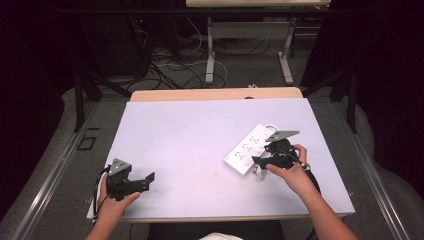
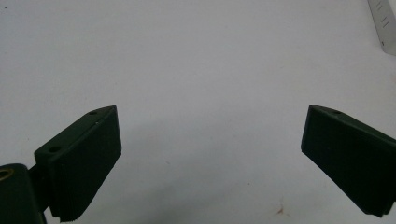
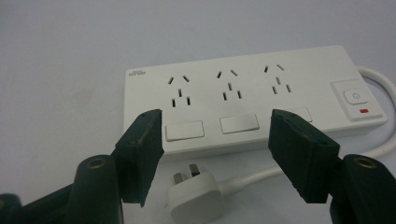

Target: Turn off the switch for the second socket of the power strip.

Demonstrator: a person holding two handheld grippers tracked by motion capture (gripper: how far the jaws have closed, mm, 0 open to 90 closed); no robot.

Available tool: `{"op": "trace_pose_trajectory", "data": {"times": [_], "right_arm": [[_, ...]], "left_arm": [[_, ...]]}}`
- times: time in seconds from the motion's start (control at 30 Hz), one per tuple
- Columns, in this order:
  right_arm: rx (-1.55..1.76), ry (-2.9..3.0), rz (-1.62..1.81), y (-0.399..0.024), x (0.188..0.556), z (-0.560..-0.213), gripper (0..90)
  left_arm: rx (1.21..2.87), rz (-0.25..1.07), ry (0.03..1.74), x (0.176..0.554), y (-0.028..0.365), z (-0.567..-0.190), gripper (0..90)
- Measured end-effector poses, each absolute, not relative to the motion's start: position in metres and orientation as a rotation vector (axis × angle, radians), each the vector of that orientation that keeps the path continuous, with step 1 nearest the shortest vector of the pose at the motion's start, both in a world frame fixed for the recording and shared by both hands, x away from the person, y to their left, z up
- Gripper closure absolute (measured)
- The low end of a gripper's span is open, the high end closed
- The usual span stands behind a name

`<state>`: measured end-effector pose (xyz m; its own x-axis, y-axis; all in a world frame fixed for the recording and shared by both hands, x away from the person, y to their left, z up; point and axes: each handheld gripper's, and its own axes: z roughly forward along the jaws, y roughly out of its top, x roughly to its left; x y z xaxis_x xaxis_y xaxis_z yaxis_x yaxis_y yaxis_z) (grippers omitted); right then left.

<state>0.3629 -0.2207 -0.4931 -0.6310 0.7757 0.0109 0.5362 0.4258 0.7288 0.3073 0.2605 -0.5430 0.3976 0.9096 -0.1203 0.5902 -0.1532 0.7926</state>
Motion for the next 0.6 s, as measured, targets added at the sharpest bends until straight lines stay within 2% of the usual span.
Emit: {"op": "trace_pose_trajectory", "data": {"times": [0.17,0.47,0.6], "right_arm": [[1.143,2.345,1.030,-0.226,0.356,-0.493,32.2],[1.162,2.292,1.028,-0.240,0.348,-0.497,16.7],[1.187,2.260,1.049,-0.248,0.346,-0.498,15.6]], "left_arm": [[1.852,0.500,1.294,0.307,0.261,-0.543,5.0],[1.857,0.503,1.293,0.307,0.261,-0.543,5.0],[1.856,0.505,1.293,0.307,0.261,-0.543,5.0]]}}
